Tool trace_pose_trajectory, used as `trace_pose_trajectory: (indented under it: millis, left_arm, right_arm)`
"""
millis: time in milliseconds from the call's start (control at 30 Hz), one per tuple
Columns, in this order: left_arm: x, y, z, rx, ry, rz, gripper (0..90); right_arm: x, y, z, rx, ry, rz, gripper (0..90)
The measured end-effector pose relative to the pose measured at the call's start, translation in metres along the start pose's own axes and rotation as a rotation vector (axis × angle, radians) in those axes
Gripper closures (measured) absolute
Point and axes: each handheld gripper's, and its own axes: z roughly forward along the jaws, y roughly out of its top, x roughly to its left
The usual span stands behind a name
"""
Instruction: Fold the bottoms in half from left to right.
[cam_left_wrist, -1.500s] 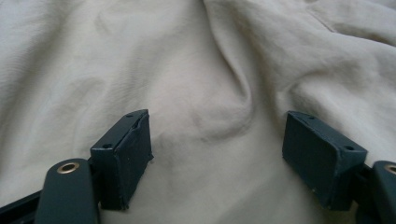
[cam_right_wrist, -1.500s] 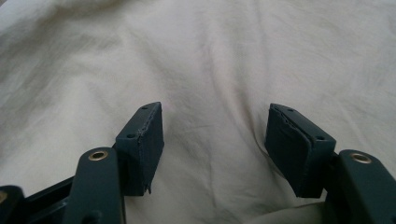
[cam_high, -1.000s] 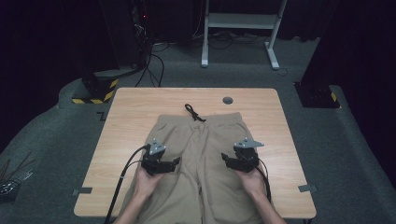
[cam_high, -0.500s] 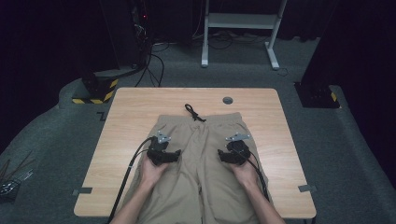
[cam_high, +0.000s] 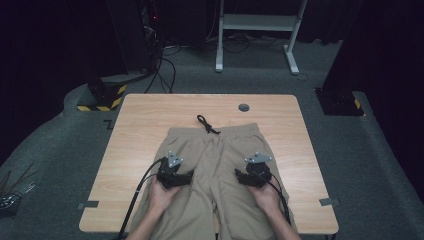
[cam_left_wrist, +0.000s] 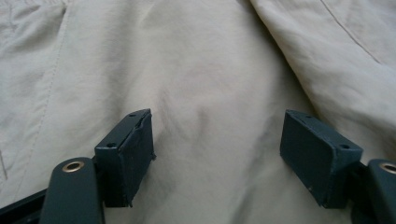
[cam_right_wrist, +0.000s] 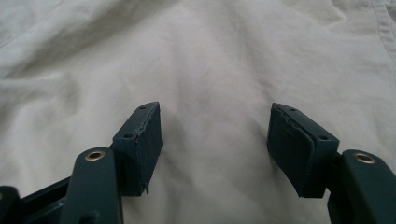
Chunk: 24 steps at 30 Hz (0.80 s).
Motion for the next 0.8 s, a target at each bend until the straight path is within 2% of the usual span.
trace_pose_trajectory:
  millis: [167,233,300,333,367,400,467,500,533,633,767,800]
  left_arm:
    - [-0.011,-0.010,-0.011,0.000,-0.004,0.001,25.8]
    - [-0.018,-0.015,-0.017,0.005,-0.017,0.017,25.5]
    - [-0.019,-0.016,-0.018,0.004,-0.020,0.022,25.3]
    - [-0.020,-0.015,-0.021,0.025,-0.037,0.025,25.5]
    - [-0.020,-0.015,-0.021,0.025,-0.037,0.025,27.7]
    - [-0.016,-0.013,-0.023,0.031,-0.024,0.033,31.9]
    - [-0.008,-0.008,-0.025,0.007,0.003,0.024,32.5]
    - [-0.008,-0.008,-0.025,0.007,0.003,0.024,32.1]
    - [0.001,-0.003,-0.026,-0.006,-0.012,0.007,33.3]
    - [0.014,0.006,-0.029,-0.046,0.011,-0.011,33.4]
    - [0.029,0.016,-0.029,-0.034,0.022,-0.029,33.1]
    - [0.039,0.020,-0.028,-0.012,0.035,-0.041,32.6]
  right_arm:
    - [0.009,-0.016,-0.015,-0.006,0.004,-0.005,35.7]
    - [0.011,-0.019,-0.019,-0.008,0.008,-0.012,35.7]
    - [0.011,-0.022,-0.021,-0.009,0.011,-0.014,35.7]
    - [0.011,-0.023,-0.022,-0.013,0.013,-0.021,35.7]
    - [0.012,-0.023,-0.022,-0.015,0.014,-0.020,35.7]
    - [0.011,-0.024,-0.022,-0.016,0.015,-0.022,35.7]
    - [0.011,-0.024,-0.022,-0.016,0.016,-0.022,35.7]
    - [0.011,-0.024,-0.022,-0.018,0.015,-0.023,35.7]
    - [0.011,-0.024,-0.022,-0.017,0.015,-0.022,35.7]
    - [0.011,-0.024,-0.022,-0.020,0.014,-0.024,35.7]
    - [0.012,-0.024,-0.022,-0.021,0.015,-0.020,35.7]
    - [0.012,-0.024,-0.022,-0.022,0.015,-0.020,35.7]
